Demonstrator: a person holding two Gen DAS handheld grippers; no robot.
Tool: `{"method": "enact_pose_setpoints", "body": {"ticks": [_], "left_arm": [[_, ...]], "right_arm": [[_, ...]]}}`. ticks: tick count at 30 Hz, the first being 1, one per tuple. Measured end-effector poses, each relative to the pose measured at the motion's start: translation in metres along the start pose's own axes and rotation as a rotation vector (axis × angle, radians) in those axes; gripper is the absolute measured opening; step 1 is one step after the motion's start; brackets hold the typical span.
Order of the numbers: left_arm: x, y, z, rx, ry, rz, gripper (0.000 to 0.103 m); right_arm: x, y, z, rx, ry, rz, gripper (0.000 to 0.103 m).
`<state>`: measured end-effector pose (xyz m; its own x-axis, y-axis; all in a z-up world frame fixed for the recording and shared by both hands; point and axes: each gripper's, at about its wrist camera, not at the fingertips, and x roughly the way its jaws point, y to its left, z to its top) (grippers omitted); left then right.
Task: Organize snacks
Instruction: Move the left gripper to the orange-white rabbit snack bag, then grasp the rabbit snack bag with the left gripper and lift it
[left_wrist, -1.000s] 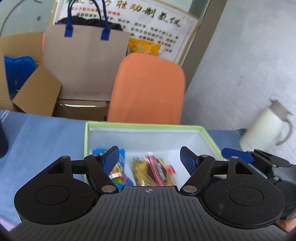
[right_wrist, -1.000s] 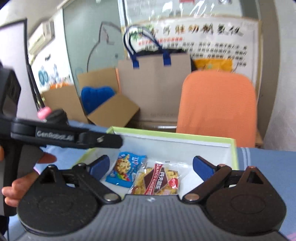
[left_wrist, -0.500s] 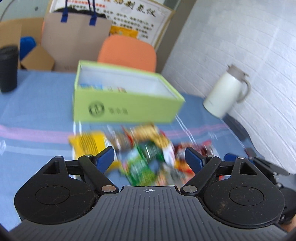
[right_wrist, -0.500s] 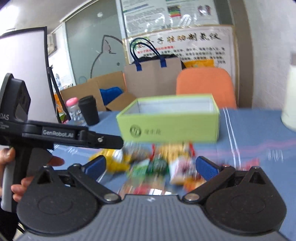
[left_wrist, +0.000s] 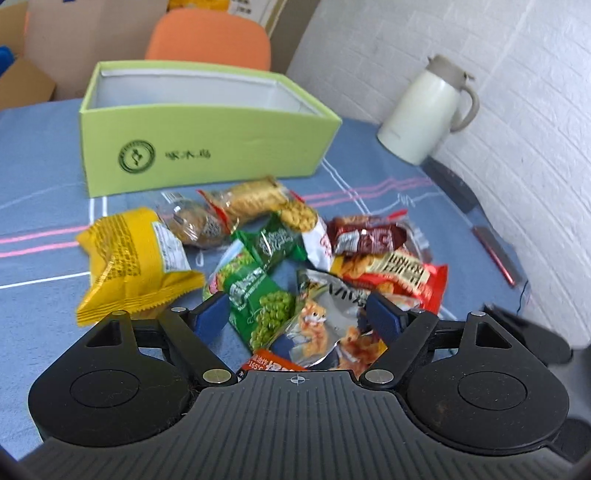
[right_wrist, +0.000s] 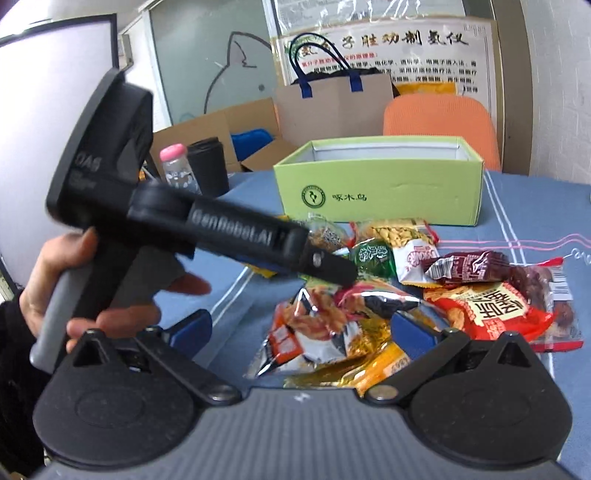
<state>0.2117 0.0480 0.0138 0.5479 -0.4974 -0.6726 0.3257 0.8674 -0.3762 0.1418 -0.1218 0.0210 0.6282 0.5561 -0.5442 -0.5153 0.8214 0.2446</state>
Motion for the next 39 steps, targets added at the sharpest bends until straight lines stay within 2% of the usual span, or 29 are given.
{"method": "enact_pose_setpoints", "body": {"ticks": [3,5,7,9,11,15,17,20,22,26,31,36,39], "left_arm": [[0.003,0.004,-0.003,-0.011,0.025,-0.055,0.06],[-0.003,0.004,-0.007,0.0,0.034,-0.066,0.058],[-0.012,0.002,-0.015,0.012,0.028,-0.038,0.058],[-0.025,0.0,-0.027,0.013,-0.001,0.023,0.058],[-0.038,0.008,-0.036,-0.043,-0.02,0.053,0.058],[-0.06,0.021,-0.053,-0.128,-0.047,0.061,0.059],[-0.066,0.021,-0.058,-0.132,-0.047,0.053,0.059],[-0.069,0.022,-0.054,-0.109,-0.077,0.143,0.062],[-0.067,0.025,-0.045,-0.106,-0.081,0.162,0.065],[-0.052,0.027,-0.03,-0.1,-0.046,0.132,0.065],[-0.037,0.026,-0.032,-0.063,-0.002,0.16,0.065],[-0.038,0.034,-0.033,-0.065,0.013,0.113,0.062],[-0.036,0.037,-0.032,-0.07,0.038,0.076,0.06]], "right_arm": [[0.015,-0.002,0.003,-0.003,0.022,0.015,0.102],[0.023,0.001,0.006,-0.005,0.03,0.041,0.102],[0.029,0.007,0.009,-0.014,0.027,0.071,0.102],[0.034,0.015,0.01,-0.036,0.028,0.117,0.102],[0.037,0.023,0.01,-0.038,0.031,0.181,0.102],[0.043,0.035,0.006,-0.062,0.047,0.242,0.102],[0.043,0.037,0.004,-0.063,0.056,0.217,0.102],[0.03,0.035,-0.001,-0.04,0.038,0.16,0.102],[0.023,0.035,-0.005,-0.01,0.028,0.142,0.102],[0.025,0.041,-0.016,0.042,0.026,0.125,0.102],[0.035,0.048,-0.019,0.036,0.032,0.065,0.102],[0.045,0.05,-0.012,0.007,0.048,0.065,0.102],[0.057,0.051,-0.011,-0.031,0.068,0.028,0.102]]}}
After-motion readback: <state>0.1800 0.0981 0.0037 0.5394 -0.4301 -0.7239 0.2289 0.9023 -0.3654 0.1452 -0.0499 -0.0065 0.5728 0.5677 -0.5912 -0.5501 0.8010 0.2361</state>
